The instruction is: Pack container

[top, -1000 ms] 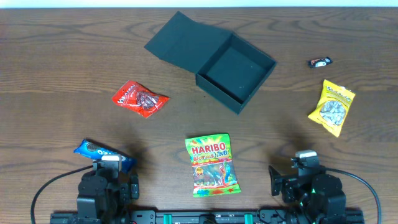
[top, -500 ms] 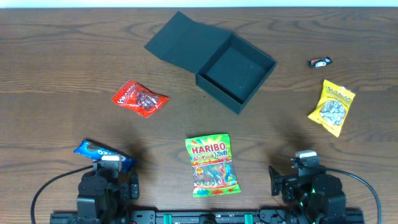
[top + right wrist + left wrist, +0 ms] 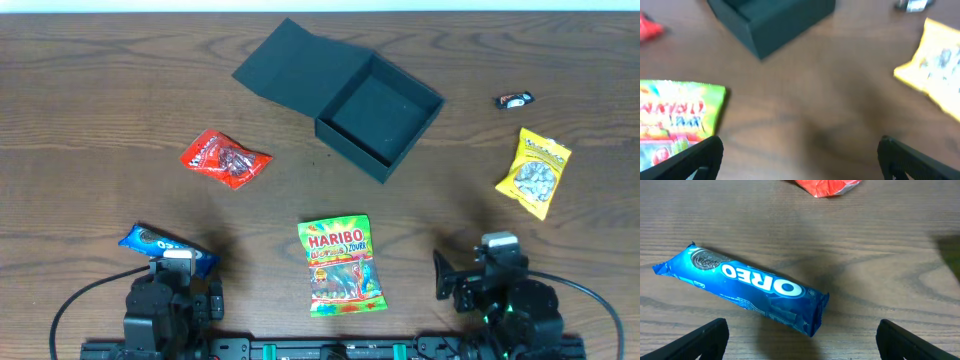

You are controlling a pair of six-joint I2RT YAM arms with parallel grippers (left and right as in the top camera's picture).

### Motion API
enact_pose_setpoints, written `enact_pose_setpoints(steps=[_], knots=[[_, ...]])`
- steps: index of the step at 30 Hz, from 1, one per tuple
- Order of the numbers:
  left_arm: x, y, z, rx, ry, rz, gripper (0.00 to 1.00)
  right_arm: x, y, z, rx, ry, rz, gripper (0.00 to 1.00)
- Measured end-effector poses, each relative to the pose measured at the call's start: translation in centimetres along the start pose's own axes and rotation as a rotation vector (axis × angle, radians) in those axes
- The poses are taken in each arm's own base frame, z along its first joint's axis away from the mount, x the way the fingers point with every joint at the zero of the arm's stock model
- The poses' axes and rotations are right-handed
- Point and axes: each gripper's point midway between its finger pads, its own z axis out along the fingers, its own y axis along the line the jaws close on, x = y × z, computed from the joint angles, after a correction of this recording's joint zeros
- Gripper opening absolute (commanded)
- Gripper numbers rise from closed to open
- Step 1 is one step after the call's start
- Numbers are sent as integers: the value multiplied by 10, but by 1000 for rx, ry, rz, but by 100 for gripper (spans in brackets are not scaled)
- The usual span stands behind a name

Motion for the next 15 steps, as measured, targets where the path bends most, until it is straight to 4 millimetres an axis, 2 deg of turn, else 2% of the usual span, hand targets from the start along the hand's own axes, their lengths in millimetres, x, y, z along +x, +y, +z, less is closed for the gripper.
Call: enact_pose_setpoints(steps=[3,8,11,13,15], knots=[[0,0,0,0,0,0,95,-9,1,0,-5,-36,14,99],[0,0,0,0,1,0,95,-38,3,-3,-17,-153,80,99],[0,0,0,0,1,0,96,-48,1,-6,-7,-192,110,99],[0,0,0,0,0,0,95,-56,-2,-13,11,-215,125,99],[0,0,0,0,1,0,95,-73,-4,-25,23,-253,136,99]])
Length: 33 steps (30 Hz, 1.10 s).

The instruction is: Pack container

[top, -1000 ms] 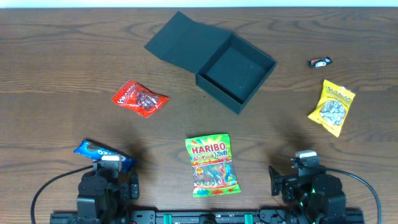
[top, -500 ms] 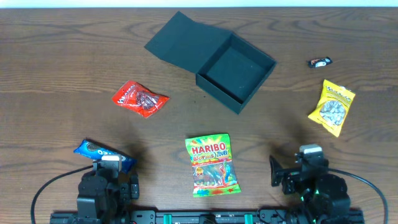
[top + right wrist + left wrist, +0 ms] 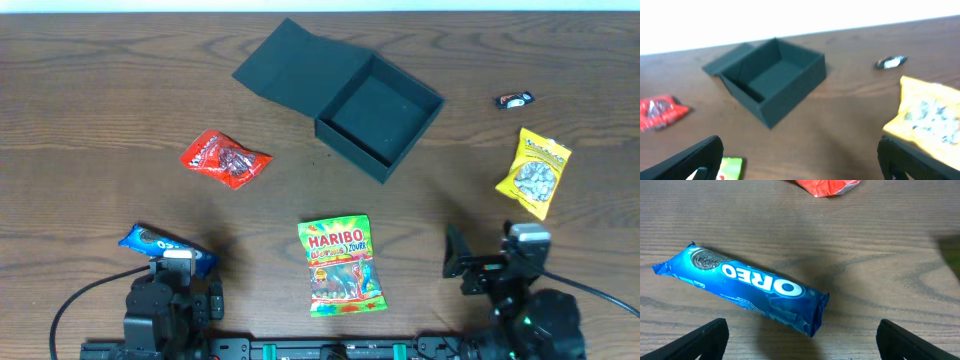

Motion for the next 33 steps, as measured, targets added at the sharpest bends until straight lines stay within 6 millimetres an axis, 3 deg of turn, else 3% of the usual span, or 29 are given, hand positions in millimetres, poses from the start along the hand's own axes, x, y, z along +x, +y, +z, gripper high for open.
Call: enact_pose_setpoints(steps=[6,11,15,19,25,29,33], knots=[[0,0,0,0,0,0,95,-71,11,-24,22,-7,8,99],[0,0,1,0,0,0,95,-97,17,-18,82,216,30,99],[0,0,1,-2,0,0,95,-99,19,3,119,339,37,99],[0,0,1,-3,0,0,95,-88,18,32,143,422,37,99],[0,0,1,-3,0,0,95,-71,13,59,185,514,38,99],[0,1,1,-3,0,0,95,-59,-14,78,302,581,101,99],[0,1,1,-3,0,0,95,-57,-56,91,435,611,188,99]])
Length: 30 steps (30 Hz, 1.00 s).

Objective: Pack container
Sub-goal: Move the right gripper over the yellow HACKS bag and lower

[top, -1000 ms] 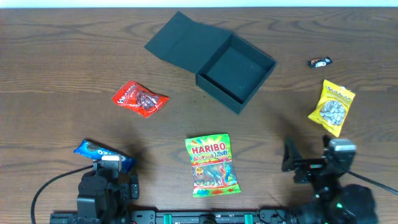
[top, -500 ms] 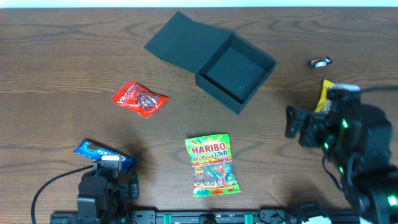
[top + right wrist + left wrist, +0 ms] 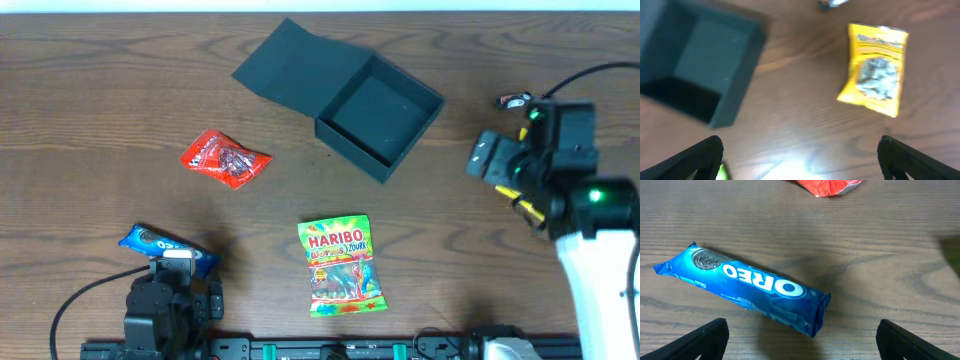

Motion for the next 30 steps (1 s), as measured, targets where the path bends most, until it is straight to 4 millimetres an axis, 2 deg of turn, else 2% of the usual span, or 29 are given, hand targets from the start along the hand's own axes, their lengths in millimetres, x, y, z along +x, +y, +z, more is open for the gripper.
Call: enact_pose_setpoints(steps=[6,10,15,22,26,30], knots=[[0,0,0,0,0,0,95,-25,-61,36,115,19,197,99],[0,0,0,0,0,0,95,-43,-80,59,98,2,266,99],[0,0,0,0,0,0,95,-48,-85,89,60,32,251,99],[0,0,0,0,0,0,95,-35,-84,138,41,134,169,99],[0,0,0,0,0,0,95,-31,-87,154,40,160,151,99],[0,0,0,0,0,0,95,-27,-96,159,40,179,134,99]])
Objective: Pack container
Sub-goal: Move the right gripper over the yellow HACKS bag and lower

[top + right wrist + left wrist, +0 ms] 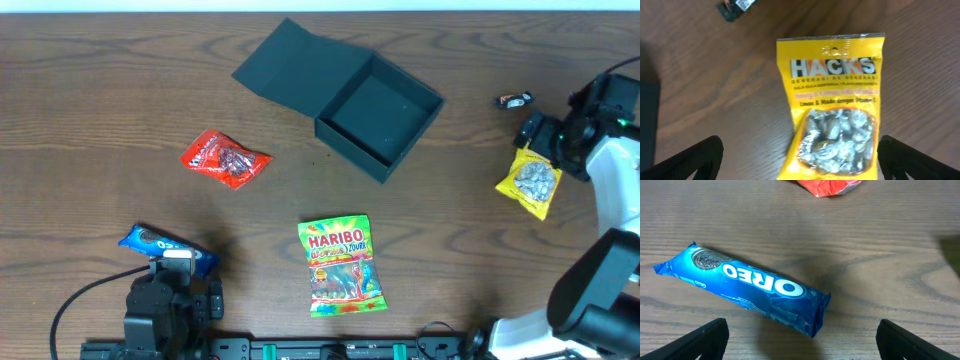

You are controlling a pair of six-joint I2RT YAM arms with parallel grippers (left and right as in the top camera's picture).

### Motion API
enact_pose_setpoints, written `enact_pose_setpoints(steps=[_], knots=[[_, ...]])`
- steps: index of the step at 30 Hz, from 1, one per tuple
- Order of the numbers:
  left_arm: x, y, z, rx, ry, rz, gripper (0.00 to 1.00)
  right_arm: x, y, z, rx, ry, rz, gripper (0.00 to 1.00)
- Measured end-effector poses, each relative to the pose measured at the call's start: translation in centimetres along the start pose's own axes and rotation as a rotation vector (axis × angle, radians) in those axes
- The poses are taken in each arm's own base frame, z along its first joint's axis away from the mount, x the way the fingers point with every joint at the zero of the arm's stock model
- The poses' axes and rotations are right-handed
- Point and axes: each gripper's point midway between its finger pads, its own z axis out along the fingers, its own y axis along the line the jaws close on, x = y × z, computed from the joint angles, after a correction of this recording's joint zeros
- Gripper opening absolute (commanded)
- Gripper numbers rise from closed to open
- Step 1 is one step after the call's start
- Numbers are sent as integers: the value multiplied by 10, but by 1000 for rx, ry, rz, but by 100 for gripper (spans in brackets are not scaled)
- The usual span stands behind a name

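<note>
An open black box [378, 115] with its lid folded back sits at the table's far middle. My right gripper [799, 162] is open over the yellow Hacks candy bag [832, 105] at the right [534, 185], fingers [687, 160] wide on either side of the bag's lower end. My left gripper [800, 345] is open at the near left, low above the table, just short of the blue Oreo pack [747, 287]. A red snack bag [225, 158] and a Haribo bag [340, 263] lie on the wood.
A small dark wrapped candy [516, 100] lies beyond the yellow bag, also seen in the right wrist view [737, 6]. The right arm [610, 170] reaches in from the right edge. The red bag's edge [825, 186] shows at the top of the left wrist view.
My right gripper has moved further right and lower, from a high view of box and yellow bag to close over the yellow bag. The left arm and all objects are unchanged.
My right gripper started open at the near right, beside the Haribo bag. It then faced the box and yellow bag, then stood high near the right side, and now hovers open over the yellow bag. The left gripper stayed open by the Oreo pack.
</note>
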Motion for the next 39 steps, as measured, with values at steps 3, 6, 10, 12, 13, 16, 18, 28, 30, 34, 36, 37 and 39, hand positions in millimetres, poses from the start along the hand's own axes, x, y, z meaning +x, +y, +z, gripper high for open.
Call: enact_pose_setpoints(steps=[3,6,10,12,13,16,18,28,30,34,36,37,39], knots=[[0,0,0,0,0,0,96,-1,-6,-1,-24,0,-17,99],[0,0,0,0,0,0,95,-2,-10,-2,-44,0,-24,99],[0,0,0,0,0,0,95,-3,-13,-2,-52,-2,-37,99],[0,0,0,0,0,0,95,-4,-12,-2,-58,-8,-44,99],[0,0,0,0,0,0,95,-5,-12,-2,-59,-13,-45,99],[0,0,0,0,0,0,96,-3,-12,3,-62,-20,-50,99],[0,0,0,0,0,0,95,3,-13,9,-63,-12,-51,99],[0,0,0,0,0,0,95,26,-17,32,-65,1,-49,99],[0,0,0,0,0,0,95,28,-17,36,-65,-5,-50,99],[0,0,0,0,0,0,95,28,-18,38,-66,-16,-52,99],[0,0,0,0,0,0,95,25,-17,38,-65,-29,-53,99],[0,0,0,0,0,0,95,23,-18,38,-61,-35,-54,99],[0,0,0,0,0,0,95,22,-19,38,-56,-40,-54,99]])
